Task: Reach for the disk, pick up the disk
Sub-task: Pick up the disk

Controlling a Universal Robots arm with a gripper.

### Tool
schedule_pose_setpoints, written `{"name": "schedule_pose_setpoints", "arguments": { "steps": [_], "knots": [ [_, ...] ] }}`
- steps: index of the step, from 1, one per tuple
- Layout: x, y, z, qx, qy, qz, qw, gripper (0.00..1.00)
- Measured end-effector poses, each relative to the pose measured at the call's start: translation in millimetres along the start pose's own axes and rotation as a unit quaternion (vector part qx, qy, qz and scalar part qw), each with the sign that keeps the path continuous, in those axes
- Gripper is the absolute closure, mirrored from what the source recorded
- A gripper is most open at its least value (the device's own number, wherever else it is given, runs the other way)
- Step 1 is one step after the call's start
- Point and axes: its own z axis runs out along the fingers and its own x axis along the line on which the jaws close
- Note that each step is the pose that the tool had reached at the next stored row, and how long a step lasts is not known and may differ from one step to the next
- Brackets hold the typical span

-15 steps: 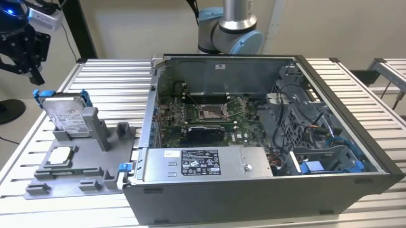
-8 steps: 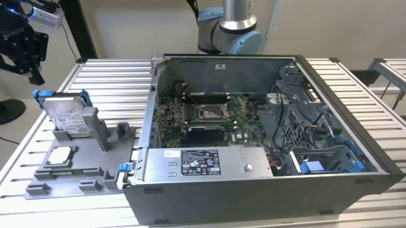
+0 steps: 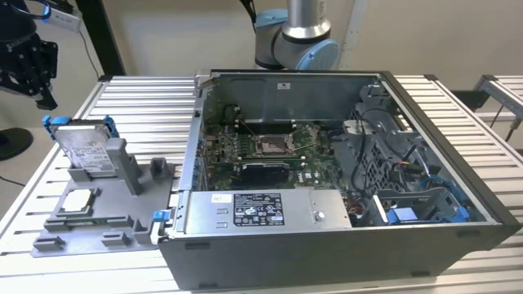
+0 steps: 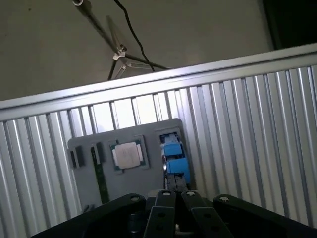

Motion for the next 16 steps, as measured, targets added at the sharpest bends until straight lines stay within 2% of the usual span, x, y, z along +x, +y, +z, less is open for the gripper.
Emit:
{"name": "schedule_pose_setpoints", "arguments": {
  "steps": [4, 9, 11, 16],
  "knots": [
    [0.0, 0.0, -0.1, 0.0020, 0.0011, -0.036, 0.9994, 1.00],
    [0.0, 0.0, 0.0, 0.0123, 0.0009, -0.073, 0.9973, 1.00],
    [0.0, -0.1, 0.2, 0.0143, 0.0008, -0.078, 0.9969, 1.00],
    [0.0, 0.0, 0.4, 0.0144, 0.0008, -0.078, 0.9968, 1.00]
  ]
}}
